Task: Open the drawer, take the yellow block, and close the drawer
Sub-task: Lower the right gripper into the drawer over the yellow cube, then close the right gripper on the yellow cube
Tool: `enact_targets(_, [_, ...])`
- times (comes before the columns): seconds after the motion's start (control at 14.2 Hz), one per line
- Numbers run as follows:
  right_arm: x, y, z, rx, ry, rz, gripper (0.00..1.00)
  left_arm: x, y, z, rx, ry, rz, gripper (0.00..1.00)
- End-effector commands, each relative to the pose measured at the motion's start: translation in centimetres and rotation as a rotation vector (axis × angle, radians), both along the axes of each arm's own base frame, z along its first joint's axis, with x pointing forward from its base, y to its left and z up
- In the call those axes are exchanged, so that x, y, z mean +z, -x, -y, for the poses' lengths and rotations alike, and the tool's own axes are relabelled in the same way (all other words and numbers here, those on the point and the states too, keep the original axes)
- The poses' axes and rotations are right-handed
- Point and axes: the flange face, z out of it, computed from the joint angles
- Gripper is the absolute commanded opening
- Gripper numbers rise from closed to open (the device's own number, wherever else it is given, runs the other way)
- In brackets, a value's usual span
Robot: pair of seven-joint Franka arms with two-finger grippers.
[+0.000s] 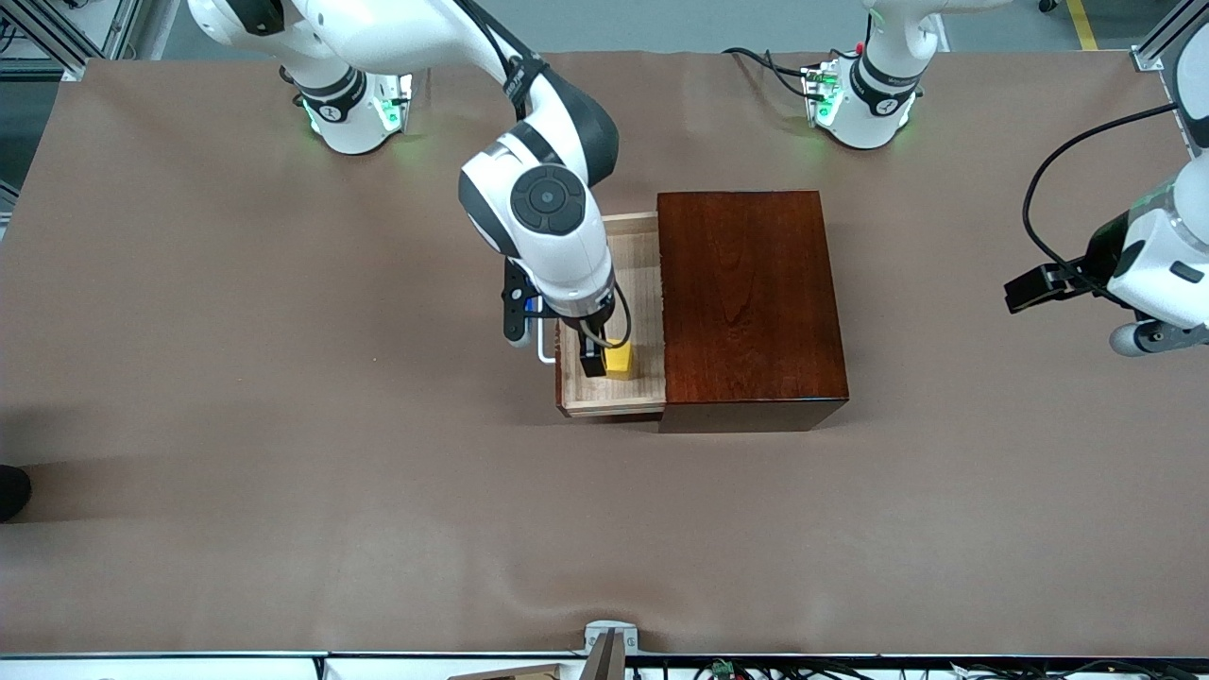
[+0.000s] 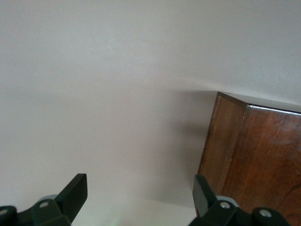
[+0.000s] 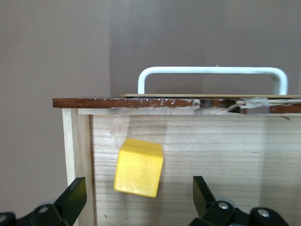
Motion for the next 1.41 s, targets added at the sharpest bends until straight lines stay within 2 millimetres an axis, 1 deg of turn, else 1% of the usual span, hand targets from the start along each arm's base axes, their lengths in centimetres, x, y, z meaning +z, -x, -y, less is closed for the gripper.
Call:
enact_targets(0.0, [-1.7, -0.7, -0.7, -0.020, 0.006, 0.023, 1.00, 0.3, 0.2, 0.4, 0.013, 0.018, 0.010, 1.00])
enact_targets(0.28, [-3.5, -0.7, -0.9, -0.019, 0.013, 0.015, 1.00, 0.4, 0.2, 0.2, 0.017, 0.016, 0.012, 1.00])
enact_targets(0.49, [-4.2, -0.7, -1.0, -0.021, 0.015, 0.008, 1.00, 0.4, 0.2, 0.2, 0.017, 0.014, 0.012, 1.00])
enact_targets(0.77, [-5.7, -0.3, -1.7, -0.026, 0.015, 0.007, 1.00, 0.4, 0.2, 0.2, 0.017, 0.016, 0.012, 1.00])
enact_targets(0.84, [-5.9, -0.3, -1.8, -0.027, 0.014, 0.004, 1.00, 0.5, 0.2, 0.4, 0.014, 0.016, 0.014, 1.00])
enact_targets(0.98, [-6.0, -0.2, -1.8, -0.028, 0.014, 0.000, 1.00, 0.5, 0.2, 0.0, 0.022, 0.016, 0.014, 1.00])
enact_targets(1.27, [-5.7, -0.3, -1.8, -0.032, 0.007, 0.000, 0.18, 0.5, 0.2, 0.0, 0.020, 0.016, 0.014, 1.00])
enact_targets(1.34, [-5.5, -0.5, -1.6, -0.044, 0.002, 0.001, 0.10, 0.5, 0.2, 0.0, 0.020, 0.016, 0.014, 1.00])
